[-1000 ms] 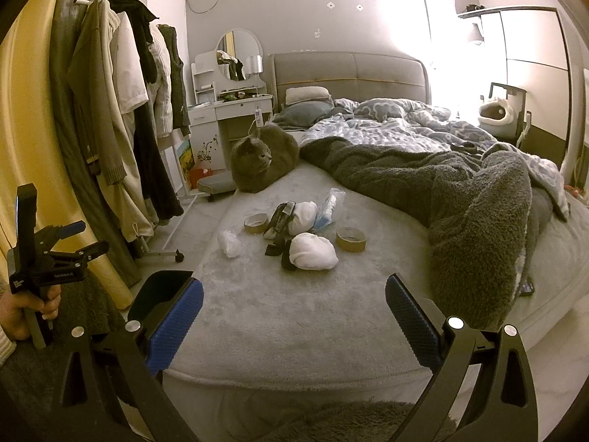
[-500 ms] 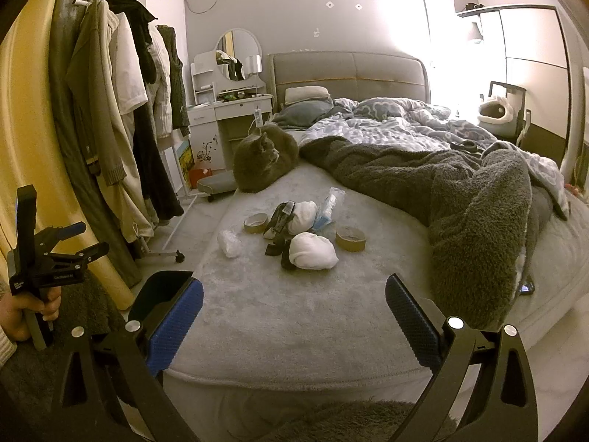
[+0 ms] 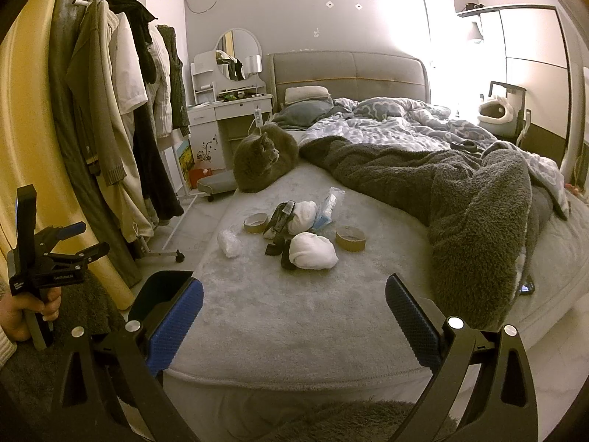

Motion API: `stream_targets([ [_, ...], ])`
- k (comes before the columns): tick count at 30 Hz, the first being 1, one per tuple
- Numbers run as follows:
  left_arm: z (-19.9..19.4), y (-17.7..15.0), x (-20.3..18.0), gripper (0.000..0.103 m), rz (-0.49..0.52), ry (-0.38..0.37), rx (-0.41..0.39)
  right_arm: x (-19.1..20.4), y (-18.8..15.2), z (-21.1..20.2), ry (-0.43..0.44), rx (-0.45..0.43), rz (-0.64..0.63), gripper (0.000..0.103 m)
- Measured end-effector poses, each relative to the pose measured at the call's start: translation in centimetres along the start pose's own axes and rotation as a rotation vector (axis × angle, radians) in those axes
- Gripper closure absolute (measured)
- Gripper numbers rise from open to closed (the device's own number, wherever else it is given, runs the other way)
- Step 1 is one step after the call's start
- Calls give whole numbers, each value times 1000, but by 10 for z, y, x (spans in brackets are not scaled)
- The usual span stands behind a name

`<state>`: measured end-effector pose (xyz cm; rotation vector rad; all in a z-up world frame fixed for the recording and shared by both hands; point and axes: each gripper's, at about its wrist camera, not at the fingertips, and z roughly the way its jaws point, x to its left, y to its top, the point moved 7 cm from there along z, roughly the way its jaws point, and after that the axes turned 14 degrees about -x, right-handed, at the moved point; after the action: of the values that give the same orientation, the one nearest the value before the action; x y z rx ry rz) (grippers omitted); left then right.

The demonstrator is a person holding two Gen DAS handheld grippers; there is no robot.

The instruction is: Collect trash

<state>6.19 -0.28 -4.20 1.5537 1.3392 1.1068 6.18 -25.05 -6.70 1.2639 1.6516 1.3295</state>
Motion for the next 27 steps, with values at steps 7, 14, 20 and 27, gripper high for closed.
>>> stream_targets([
  [7, 2, -3, 0, 3, -1, -1, 1, 0, 0, 0, 0, 0, 1, 3],
  [14, 1, -3, 0, 3, 0, 0, 1, 0, -1, 0, 0, 3, 0, 3],
  [20, 1, -3, 0, 3, 0, 0, 2, 0, -4, 0, 1, 12, 2, 3],
  [27, 2, -6, -12, 3, 9, -17, -2, 2, -7, 2, 12, 23, 10, 3],
])
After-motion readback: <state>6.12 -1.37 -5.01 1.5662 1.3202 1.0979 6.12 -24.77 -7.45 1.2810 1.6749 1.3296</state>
